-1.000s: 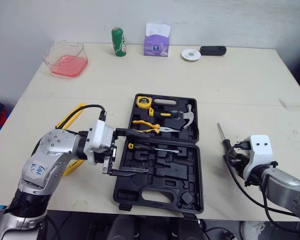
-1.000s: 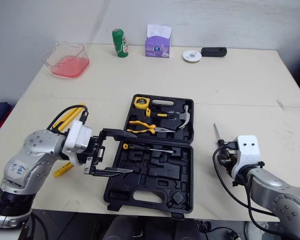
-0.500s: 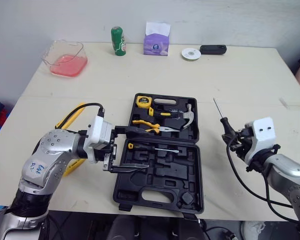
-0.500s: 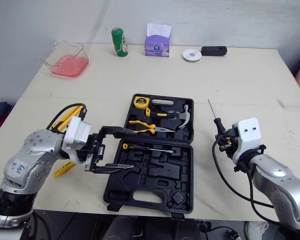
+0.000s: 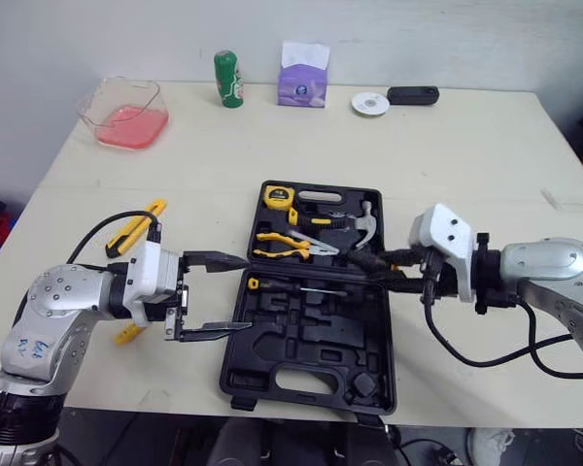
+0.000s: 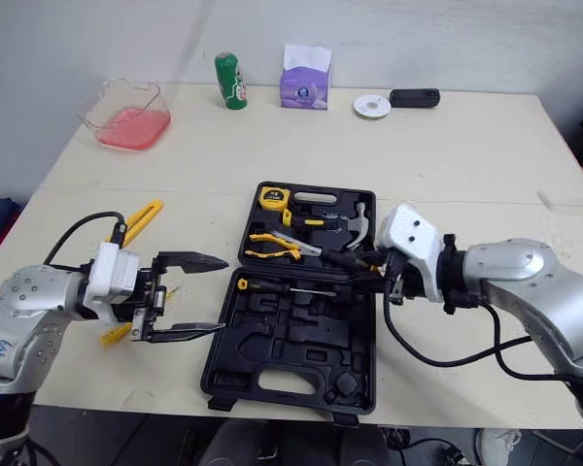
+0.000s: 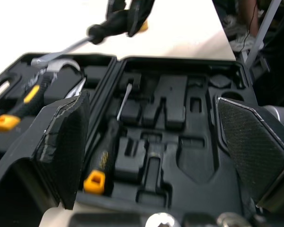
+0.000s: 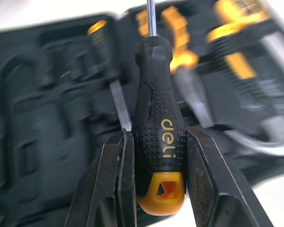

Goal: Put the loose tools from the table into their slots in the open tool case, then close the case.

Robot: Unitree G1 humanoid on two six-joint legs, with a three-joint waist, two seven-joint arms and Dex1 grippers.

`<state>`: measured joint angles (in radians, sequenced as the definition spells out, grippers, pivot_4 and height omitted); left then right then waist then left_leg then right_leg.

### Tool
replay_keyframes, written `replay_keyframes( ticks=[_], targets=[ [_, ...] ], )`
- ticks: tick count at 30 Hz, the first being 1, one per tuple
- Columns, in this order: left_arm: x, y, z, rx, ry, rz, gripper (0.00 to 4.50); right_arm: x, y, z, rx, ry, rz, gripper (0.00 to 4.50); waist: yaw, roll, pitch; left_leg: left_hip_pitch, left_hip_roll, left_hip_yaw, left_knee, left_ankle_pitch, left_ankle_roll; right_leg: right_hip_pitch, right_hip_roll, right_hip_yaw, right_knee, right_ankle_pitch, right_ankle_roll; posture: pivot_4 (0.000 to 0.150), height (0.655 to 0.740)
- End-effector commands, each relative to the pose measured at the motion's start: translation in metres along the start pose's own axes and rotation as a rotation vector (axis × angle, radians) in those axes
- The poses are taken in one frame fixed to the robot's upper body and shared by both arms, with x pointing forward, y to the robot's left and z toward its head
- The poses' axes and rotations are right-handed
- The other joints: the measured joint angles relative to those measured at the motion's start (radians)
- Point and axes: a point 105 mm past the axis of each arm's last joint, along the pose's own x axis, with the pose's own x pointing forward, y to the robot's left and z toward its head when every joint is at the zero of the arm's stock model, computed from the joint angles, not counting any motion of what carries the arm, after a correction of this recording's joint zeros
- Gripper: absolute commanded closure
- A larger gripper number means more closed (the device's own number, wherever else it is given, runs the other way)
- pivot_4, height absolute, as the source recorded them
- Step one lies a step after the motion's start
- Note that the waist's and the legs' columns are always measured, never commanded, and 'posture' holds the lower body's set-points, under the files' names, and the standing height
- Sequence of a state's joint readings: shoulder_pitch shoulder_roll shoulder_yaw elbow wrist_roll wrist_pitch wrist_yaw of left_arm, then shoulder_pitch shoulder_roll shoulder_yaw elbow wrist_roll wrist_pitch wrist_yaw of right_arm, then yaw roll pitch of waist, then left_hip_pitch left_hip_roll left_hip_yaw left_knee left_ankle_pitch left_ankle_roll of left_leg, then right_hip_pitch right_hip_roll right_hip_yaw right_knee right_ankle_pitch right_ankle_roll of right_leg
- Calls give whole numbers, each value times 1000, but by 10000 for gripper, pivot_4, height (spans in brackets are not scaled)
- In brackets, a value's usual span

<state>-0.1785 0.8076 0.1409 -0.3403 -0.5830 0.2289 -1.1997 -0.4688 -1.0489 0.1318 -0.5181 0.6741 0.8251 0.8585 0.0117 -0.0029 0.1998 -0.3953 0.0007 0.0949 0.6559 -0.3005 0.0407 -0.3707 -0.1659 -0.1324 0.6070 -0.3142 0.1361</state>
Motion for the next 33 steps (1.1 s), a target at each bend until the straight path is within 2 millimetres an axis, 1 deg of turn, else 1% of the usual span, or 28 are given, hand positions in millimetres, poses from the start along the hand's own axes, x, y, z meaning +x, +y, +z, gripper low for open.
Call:
replay_keyframes(
  ticks=[1, 3, 6, 8, 11, 15, 18, 22, 29, 33],
  targets=[
    [-4, -4, 4, 12, 9, 3, 0, 4, 13, 4, -72, 46, 87, 35212, -1, 0, 0, 0, 0, 0, 0, 0, 0, 0, 0, 0, 0, 0, 0, 1500, 7400],
    [-7, -4, 2, 4, 14, 19, 0, 6, 14, 3, -83, 69, 103, 35212, -3, 0, 0, -1, 0, 0, 0, 0, 0, -1, 0, 0, 0, 0, 0, 1500, 7400],
    [-13, -9, -6, -23, 39, 59, 0, 14, 16, -6, -107, 123, 132, 35212, -10, 0, 0, -4, 0, 0, 1, 0, 0, -4, 0, 0, 1, 0, 0, 1500, 7400],
    [-14, -11, -9, -34, 45, 72, 0, 17, 15, -11, -120, 139, 136, 35212, -13, 0, 0, -5, 0, -1, 2, 0, 0, -4, 0, -1, 1, 0, 0, 1500, 7400],
    [-15, -13, -9, -41, 47, 83, 0, 21, 16, -6, -125, 109, 158, 35212, -13, 0, 0, -6, 0, -1, 4, 0, 0, -5, 0, -1, 3, 0, 0, 1500, 7400],
    [-14, -14, -10, -38, 51, 86, 0, 27, 15, -11, -156, 140, 165, 35212, -13, 0, 0, -6, 0, -1, 5, 0, 0, -5, 0, -1, 4, 0, 0, 1500, 7400],
    [-13, -13, -11, -31, 54, 94, 0, 34, 10, -10, -177, 149, 155, 35212, -14, 0, 0, -6, 0, -1, 6, 0, 0, -5, 0, -1, 4, 0, 0, 1500, 7400],
    [-13, -11, -11, -22, 52, 110, 0, 37, 8, -15, -228, 196, 159, 35212, -14, 0, 0, -7, 0, -1, 6, 0, 0, -6, 0, -1, 4, 0, 0, 1500, 7400],
    [-12, -12, -10, -20, 54, 116, 0, 36, 9, -18, -223, 216, 168, 35212, -14, 0, 0, -7, 0, -1, 7, 0, 0, -6, 0, -1, 5, 1, 0, 1500, 7400],
    [-13, -13, -11, -28, 57, 116, 0, 37, 9, -20, -191, 233, 160, 35212, -14, 0, 0, -7, 0, -1, 7, 0, 0, -6, 0, -1, 5, 1, 0, 1500, 7400]
  ],
)
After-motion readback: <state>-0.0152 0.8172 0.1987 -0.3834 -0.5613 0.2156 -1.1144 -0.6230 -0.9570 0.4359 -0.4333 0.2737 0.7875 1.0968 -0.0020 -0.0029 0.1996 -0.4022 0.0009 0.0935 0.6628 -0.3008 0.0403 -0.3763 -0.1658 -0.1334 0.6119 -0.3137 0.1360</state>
